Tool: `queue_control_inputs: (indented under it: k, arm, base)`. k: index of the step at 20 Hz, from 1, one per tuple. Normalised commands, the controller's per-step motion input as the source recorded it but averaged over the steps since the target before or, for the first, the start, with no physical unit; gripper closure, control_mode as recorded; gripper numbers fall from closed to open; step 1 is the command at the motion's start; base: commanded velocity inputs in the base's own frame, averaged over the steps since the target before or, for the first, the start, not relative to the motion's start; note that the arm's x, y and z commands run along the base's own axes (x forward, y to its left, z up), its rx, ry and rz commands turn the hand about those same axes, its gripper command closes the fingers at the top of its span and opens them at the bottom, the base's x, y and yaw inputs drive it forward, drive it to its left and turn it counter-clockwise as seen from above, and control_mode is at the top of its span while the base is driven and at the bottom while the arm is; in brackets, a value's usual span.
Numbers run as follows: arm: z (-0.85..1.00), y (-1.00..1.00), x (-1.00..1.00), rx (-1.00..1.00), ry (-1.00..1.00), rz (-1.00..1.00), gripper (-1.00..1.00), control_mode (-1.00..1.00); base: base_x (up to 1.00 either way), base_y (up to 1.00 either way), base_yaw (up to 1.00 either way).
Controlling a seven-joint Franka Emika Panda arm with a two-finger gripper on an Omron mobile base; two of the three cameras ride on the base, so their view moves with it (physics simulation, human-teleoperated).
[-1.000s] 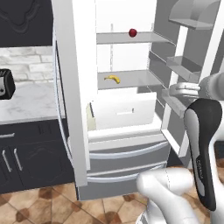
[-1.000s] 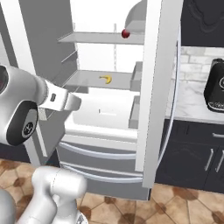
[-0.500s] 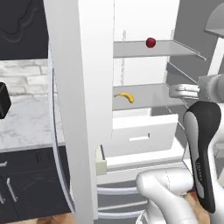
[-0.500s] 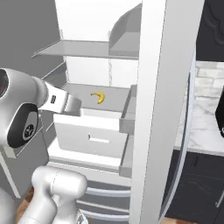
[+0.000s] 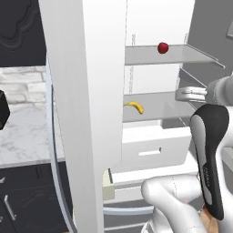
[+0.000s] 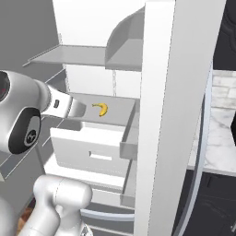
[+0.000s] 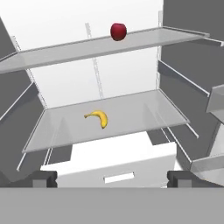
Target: Retrieve the apple and banana from the fridge and place them into the bowl on the dining table.
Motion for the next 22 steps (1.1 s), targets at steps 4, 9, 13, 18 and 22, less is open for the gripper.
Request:
queue_control_inputs:
  k: [4,9,13,18,22]
  arm:
    - [0.04,-0.06,0.43,0.04,0.08,0.01,-1.0,-1.0]
    - [0.36,-0.04,0.52,0.01,0.07,0.0,-1.0,-1.0]
    - [0.33,0.0,0.49,0.0,0.0,0.0,-1.0,-1.0]
    - [0.12,0.0,0.59,0.0,0.0,0.0,-1.0,-1.0]
    - [0.0,0.0,0.62,-0.02,0.0,0.0,-1.0,-1.0]
  base:
    - [0.5,-0.06,0.02]
    - [0.0,0.0,0.0]
    - [0.0,0.0,0.0]
    - [0.0,0.0,0.0]
    - [0.0,0.0,0.0]
